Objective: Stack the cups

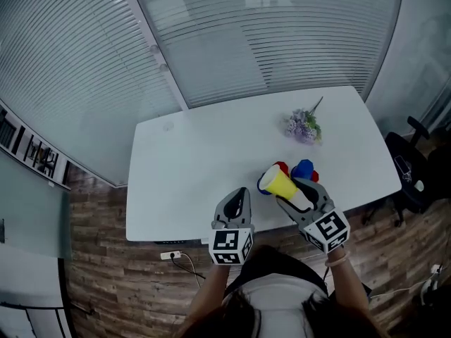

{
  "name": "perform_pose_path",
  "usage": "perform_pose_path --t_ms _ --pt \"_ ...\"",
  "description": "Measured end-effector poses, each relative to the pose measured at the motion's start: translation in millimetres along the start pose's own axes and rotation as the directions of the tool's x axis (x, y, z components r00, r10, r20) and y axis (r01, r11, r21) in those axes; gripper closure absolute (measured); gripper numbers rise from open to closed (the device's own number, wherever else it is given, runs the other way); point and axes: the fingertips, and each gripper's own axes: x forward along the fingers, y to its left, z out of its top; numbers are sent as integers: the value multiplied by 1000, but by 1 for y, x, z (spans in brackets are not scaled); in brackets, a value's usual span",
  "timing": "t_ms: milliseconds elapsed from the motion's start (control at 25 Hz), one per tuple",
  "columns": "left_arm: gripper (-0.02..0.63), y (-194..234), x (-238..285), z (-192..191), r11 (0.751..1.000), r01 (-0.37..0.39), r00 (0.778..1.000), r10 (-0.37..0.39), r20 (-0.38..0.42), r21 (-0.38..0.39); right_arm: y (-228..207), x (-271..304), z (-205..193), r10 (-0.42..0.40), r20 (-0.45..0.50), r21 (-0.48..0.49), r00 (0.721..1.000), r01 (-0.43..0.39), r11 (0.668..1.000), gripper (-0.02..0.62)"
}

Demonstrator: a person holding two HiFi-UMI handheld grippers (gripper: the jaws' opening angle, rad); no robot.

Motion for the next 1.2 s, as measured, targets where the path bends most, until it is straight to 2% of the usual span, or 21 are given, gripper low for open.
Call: perform_pose_path --t_ms 160,320,520,800,1000,1200 --pt "589 -3 3 -2 1000 12 1000 -12 -9 -5 -9 -8 5 -21 -32 -61 999 19 998 334" --pt "589 -4 4 -6 999 27 999 -28 -24 -18 -19 -16 11 -28 -101 -187 995 9 982 336" --pt "589 -6 7 -6 998 47 998 -48 -30 -34 -33 -25 12 -41 -174 -222 984 1 975 334" --pt "589 -4 9 -5 998 49 998 -51 -33 -41 -45 -35 11 -39 -302 -321 952 -64 945 336" --pt "589 -6 9 -7 997 56 998 -58 -36 -49 -49 -38 19 -28 -378 -394 925 -133 909 334" --pt "589 -7 9 -10 997 47 998 -50 -50 -66 -61 -43 24 -80 -473 -505 877 -196 840 334"
